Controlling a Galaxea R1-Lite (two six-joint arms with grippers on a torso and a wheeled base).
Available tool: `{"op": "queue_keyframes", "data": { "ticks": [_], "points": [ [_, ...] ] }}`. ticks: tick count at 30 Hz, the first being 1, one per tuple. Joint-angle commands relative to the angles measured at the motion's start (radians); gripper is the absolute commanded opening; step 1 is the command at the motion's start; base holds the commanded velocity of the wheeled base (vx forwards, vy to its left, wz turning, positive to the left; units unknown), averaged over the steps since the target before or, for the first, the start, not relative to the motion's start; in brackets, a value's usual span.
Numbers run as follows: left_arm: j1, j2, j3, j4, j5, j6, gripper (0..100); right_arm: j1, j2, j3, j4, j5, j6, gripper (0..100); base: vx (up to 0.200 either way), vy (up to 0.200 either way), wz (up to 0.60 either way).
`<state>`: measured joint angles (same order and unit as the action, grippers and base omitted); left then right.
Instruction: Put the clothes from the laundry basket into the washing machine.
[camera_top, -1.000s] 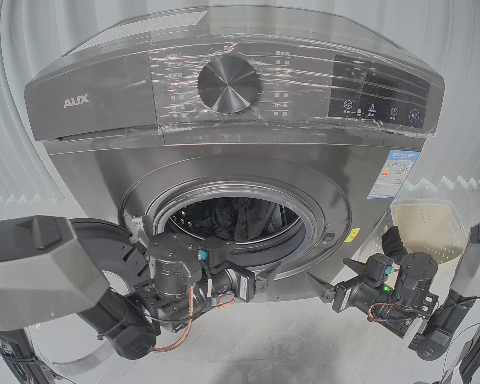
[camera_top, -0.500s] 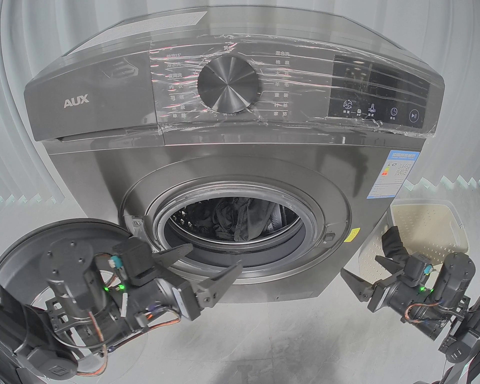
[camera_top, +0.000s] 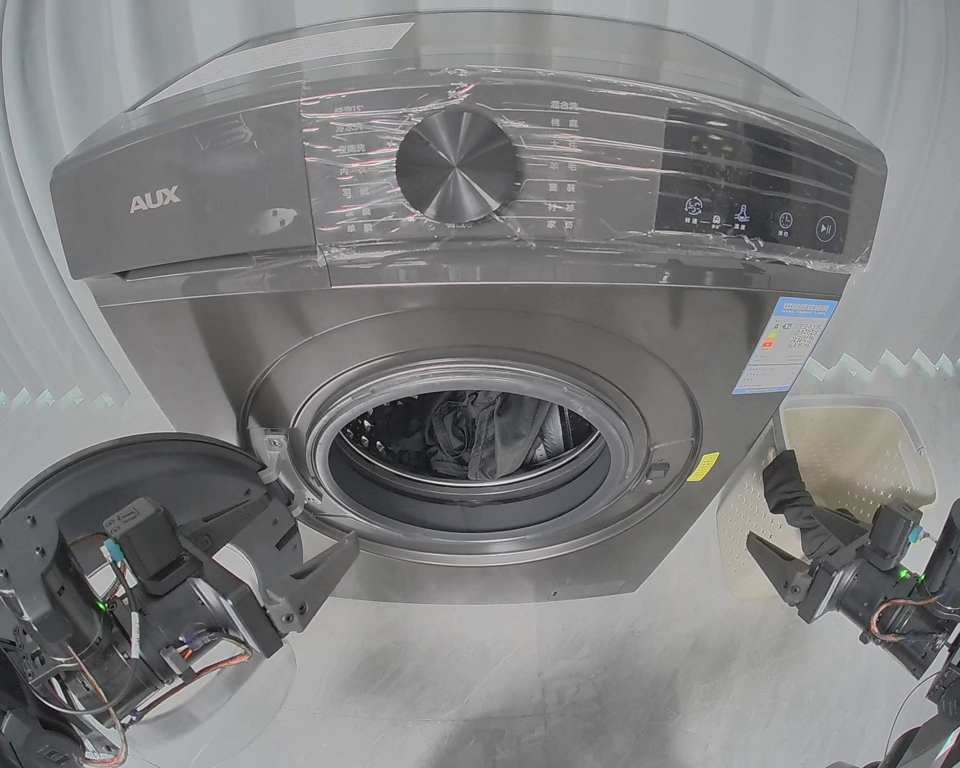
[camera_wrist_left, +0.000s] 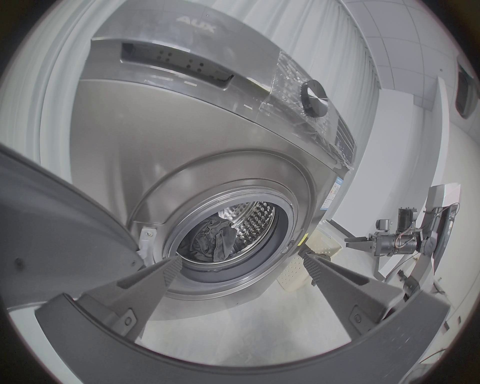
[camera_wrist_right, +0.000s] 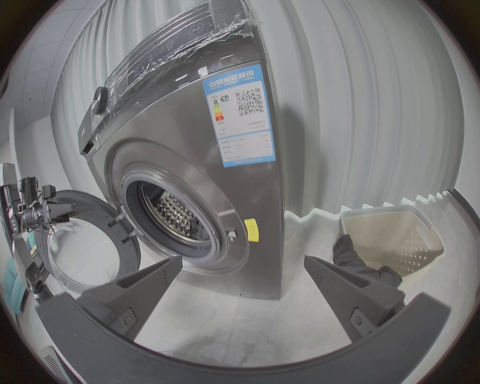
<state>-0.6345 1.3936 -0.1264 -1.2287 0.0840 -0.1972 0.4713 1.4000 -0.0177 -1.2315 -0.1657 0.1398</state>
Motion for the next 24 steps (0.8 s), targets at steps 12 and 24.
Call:
{"op": "queue_keyframes", "data": {
  "ticks": [12,24],
  "points": [
    [0.110,-0.183,0.126,0.041,0.065,0.162,100,-0.037,-0.630,0.018,0.596,-0.014,-0.026,100,-0.200,0.000,0.00],
    [0.141,-0.581,0.126,0.434,0.068,0.168,100,-0.230,-1.066,0.010,0.905,0.022,-0.109,100,-0.200,0.000,0.00]
  ]
}}
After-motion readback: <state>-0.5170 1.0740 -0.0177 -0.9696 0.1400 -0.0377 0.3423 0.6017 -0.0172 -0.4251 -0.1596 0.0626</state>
